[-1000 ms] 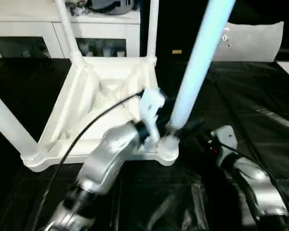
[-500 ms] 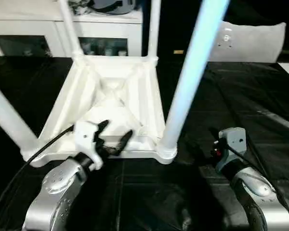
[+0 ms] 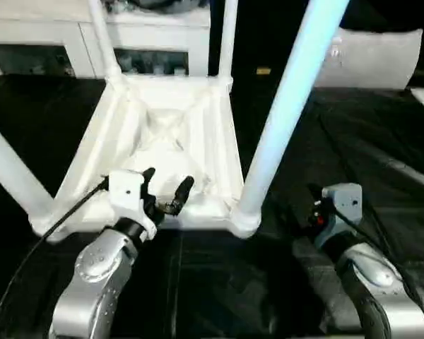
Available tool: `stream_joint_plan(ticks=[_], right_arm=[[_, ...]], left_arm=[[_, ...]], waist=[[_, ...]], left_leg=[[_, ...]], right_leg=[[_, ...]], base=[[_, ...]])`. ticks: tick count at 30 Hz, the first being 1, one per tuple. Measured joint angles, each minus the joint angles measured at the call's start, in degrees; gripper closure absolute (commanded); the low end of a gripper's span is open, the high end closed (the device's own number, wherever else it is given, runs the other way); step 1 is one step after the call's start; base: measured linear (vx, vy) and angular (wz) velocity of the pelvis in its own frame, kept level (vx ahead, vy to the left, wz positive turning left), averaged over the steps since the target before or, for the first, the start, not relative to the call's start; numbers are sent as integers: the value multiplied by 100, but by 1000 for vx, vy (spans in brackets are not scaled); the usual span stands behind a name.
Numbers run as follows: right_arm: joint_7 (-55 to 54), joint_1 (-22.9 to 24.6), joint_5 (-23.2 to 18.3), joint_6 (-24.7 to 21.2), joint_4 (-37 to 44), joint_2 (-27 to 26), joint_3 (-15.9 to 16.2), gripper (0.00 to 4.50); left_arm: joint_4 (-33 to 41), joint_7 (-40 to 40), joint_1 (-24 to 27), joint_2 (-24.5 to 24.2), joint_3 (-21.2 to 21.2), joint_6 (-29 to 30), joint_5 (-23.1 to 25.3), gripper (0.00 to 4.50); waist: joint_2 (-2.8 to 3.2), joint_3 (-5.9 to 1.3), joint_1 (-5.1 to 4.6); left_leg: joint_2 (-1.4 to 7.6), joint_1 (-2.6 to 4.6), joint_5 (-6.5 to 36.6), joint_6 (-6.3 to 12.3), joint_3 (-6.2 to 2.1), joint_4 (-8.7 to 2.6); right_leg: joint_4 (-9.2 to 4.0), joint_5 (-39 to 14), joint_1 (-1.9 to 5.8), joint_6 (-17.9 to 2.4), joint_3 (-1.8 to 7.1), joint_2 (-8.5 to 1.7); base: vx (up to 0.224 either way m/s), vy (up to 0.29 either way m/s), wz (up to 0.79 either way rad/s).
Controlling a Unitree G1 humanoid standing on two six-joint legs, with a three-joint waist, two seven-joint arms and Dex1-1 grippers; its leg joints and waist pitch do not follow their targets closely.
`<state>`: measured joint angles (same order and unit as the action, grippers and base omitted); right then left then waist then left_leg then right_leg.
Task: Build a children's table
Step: Rotate table base
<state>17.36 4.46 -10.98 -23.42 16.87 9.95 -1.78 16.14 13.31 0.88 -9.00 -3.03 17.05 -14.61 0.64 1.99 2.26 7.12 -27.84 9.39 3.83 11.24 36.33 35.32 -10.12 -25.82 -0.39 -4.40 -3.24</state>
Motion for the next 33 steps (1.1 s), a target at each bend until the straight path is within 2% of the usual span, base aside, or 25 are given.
stream_joint_plan(ticks=[2,3,4,5,6,7,8,9,10,11,12,14,15,17,18,19,21,23,26,30,33], right_arm=[[-8,2,62,-33,-8,56,13,0],[-17,-4,87,-35,-5,47,32,0],[-27,30,122,-36,-6,50,34,0],[-63,26,146,-42,-14,50,17,0],[-136,-79,154,-43,-33,49,-66,0],[-198,-223,136,-57,-134,44,-79,0],[-230,-199,129,-25,-116,-1,-113,0],[-236,-121,129,-13,-127,9,-120,0],[-235,-113,131,-9,-144,39,-129,0],[-231,-97,135,-17,-184,41,-120,0],[-218,-99,135,-19,-192,28,-91,0],[-203,-136,135,0,-174,39,-95,0],[-206,-135,135,21,-177,50,-141,0],[-211,-131,133,40,-181,64,-243,0],[-208,-131,133,58,-190,108,-253,0],[-205,-129,135,86,-197,131,-255,0],[-168,-103,135,209,-236,178,-252,0],[-97,-57,143,315,-244,247,-231,0],[-9,-18,191,359,-244,316,-214,0],[-32,8,186,108,-245,299,-169,0],[-7,8,184,176,-245,271,-78,0]], left_arm=[[-5,-128,-40,-73,-64,28,224,2],[-5,-218,-69,-153,-70,49,358,2],[-11,-288,-197,-207,-84,75,467,2],[8,-342,-280,-182,-55,78,484,2],[11,-429,-280,-48,36,123,467,2],[-18,-511,-109,40,170,181,445,2],[-152,-549,-18,72,196,269,429,2],[-226,-560,-78,74,170,310,430,2],[-205,-558,-184,75,135,306,431,2],[-188,-561,-223,66,125,306,435,2],[-178,-569,-210,42,116,313,444,2],[-177,-603,-213,1,111,323,475,2],[-178,-599,-215,5,66,328,504,2],[-173,-544,-214,34,-48,328,563,2],[-166,-444,-214,32,-178,318,596,2],[-162,-384,-215,32,-238,301,602,2],[-163,-278,-214,21,-262,282,591,2],[-163,-225,-214,-8,-247,272,575,2],[-163,-209,-212,-31,-221,272,514,2],[-163,-161,-174,-27,-152,199,476,2],[-164,-101,-175,-45,-138,163,470,2]], waist=[[96,97,-22],[154,150,-19],[128,172,38],[-21,134,186],[-177,72,214],[-107,119,245],[-32,175,291],[36,200,297],[93,213,283],[52,269,254],[41,244,210],[0,213,96],[-50,179,53],[-30,160,26],[-16,147,-6],[-14,146,-28],[-12,143,-37],[-2,136,-35],[6,133,-31],[5,133,-33],[3,135,-30]], left_leg=[[22,110,38,-68,-113,25],[-17,123,36,-92,-218,-2],[-153,108,16,-195,-278,-64],[-279,71,-39,-285,-262,-193],[-293,-22,83,-731,-219,14],[-218,-33,382,-991,-342,670],[-132,151,490,-829,-524,1153],[-39,530,797,-672,-674,1123],[26,738,1059,-561,-681,850],[79,774,1011,-593,-592,723],[83,788,895,-568,-583,547],[51,784,774,-541,-554,420],[30,768,742,-553,-524,356],[24,787,646,-544,-454,204],[24,788,560,-544,-413,92],[24,781,488,-527,-396,33],[29,749,452,-525,-385,-4],[33,737,445,-515,-382,-14],[34,735,431,-492,-376,-37],[35,731,421,-475,-362,-51],[35,731,419,-473,-358,-52]], right_leg=[[-49,-90,217,41,-326,-127],[218,-458,315,-51,-403,-127],[619,-818,463,-180,-426,-122],[792,-1051,648,-312,-404,-99],[802,-1313,607,-140,-283,-80],[840,-1278,626,-182,-285,-106],[819,-1227,797,-273,-271,-22],[789,-1191,847,-301,-255,36],[750,-1141,820,-218,-239,72],[653,-1106,839,-180,-185,102],[524,-1074,859,-168,-151,136],[360,-762,857,-88,-137,113],[332,-729,883,-68,-124,84],[220,-672,872,-57,-105,71],[141,-623,853,-51,-95,67],[117,-588,831,-79,-93,66],[108,-570,777,-92,-92,71],[108,-573,761,-97,-94,74],[97,-579,755,-105,-96,75],[83,-579,748,-106,-96,72],[83,-578,744,-107,-95,71]], base=[[-89,33,9],[-161,58,24],[-180,36,53],[-180,36,53],[4,-124,80],[254,-204,42],[207,-196,58],[133,-66,15],[-168,4,32],[-156,19,17],[-156,19,17],[-36,20,-1],[-68,14,-6],[-56,-4,-4],[0,0,0],[0,0,0],[0,0,0],[0,0,0],[0,0,0],[0,0,0],[0,0,0]])
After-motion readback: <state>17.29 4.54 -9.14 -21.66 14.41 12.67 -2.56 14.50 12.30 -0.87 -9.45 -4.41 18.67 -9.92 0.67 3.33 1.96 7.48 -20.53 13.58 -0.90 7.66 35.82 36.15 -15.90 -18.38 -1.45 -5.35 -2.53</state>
